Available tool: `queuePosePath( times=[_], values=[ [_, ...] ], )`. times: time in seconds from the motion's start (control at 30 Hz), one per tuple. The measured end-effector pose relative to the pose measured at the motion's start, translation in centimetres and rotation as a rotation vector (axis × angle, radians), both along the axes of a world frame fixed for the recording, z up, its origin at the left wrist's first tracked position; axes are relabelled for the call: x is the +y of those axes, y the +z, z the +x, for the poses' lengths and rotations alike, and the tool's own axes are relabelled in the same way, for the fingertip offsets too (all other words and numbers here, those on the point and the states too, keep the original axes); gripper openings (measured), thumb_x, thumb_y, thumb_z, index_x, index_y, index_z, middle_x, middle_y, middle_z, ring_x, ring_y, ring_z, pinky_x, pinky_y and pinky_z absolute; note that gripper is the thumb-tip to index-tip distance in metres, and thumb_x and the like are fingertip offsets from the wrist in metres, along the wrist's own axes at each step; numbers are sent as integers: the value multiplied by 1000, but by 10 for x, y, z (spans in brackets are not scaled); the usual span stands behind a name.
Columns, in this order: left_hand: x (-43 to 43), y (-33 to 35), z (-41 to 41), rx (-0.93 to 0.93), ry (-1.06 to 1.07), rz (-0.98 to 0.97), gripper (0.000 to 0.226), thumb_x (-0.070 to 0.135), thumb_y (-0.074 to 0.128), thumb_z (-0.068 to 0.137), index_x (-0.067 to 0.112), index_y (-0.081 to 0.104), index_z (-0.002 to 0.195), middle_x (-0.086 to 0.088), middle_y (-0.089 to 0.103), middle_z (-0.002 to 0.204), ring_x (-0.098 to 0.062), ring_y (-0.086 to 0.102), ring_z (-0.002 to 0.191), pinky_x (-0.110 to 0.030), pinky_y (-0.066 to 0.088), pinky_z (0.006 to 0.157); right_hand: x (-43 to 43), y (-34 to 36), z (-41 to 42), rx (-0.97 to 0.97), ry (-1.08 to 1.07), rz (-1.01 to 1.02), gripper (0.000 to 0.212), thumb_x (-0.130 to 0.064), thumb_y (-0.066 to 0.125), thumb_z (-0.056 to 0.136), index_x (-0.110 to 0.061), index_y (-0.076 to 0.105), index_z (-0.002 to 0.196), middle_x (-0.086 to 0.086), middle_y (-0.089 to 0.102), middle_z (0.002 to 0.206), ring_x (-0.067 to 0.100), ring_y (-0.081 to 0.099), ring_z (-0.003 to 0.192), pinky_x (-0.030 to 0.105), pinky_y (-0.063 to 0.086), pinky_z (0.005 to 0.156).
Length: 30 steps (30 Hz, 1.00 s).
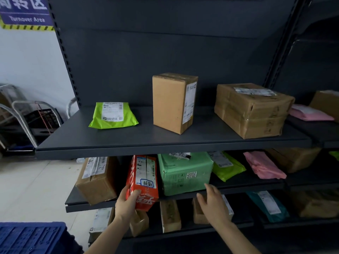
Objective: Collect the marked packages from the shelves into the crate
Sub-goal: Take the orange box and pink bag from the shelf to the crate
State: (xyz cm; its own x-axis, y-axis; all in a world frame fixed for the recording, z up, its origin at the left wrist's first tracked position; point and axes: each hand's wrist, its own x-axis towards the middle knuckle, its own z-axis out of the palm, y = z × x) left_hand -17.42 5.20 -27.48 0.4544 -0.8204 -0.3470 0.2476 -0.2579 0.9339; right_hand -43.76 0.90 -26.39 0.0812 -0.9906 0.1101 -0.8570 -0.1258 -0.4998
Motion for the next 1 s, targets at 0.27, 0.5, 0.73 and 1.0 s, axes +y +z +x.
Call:
queuePosePath(
  times=[0.27, 0.5, 0.73, 1.0],
  values=[
    [-7, 16, -26, -218, 84, 61, 86, 43, 65, 57, 30, 43, 139, -18, 51, 129, -39, 52, 117, -55, 44, 100, -70, 29, -20, -278, 1, 141, 76, -45, 50, 91, -5, 16, 147, 12, 24, 153, 25, 25, 141, 34, 27, 111],
    [8, 16, -40, -252, 102, 51, 66, 20, 77, 72, 27, 50, 131, -20, 46, 131, -41, 55, 112, -58, 50, 92, -59, 16, -33, -366, 69, 99, 76, -48, 53, 88, -8, 23, 144, 9, 35, 147, 23, 36, 134, 30, 33, 105],
    [55, 26, -62, -232, 76, 4, 57, 13, 78, 67, 23, 54, 118, -22, 53, 123, -41, 62, 98, -57, 53, 84, -25, 13, -62, -349, 217, 10, 69, -40, 55, 89, -26, 18, 146, 2, 40, 136, 18, 44, 122, 19, 36, 92],
    [71, 24, -68, -220, 71, -8, 48, 7, 75, 74, 20, 54, 115, -23, 59, 114, -40, 65, 90, -54, 55, 80, -8, 16, -72, -127, 265, -29, 57, -37, 46, 94, -27, 22, 145, 5, 44, 129, 15, 57, 99, 17, 42, 71]
  ],
)
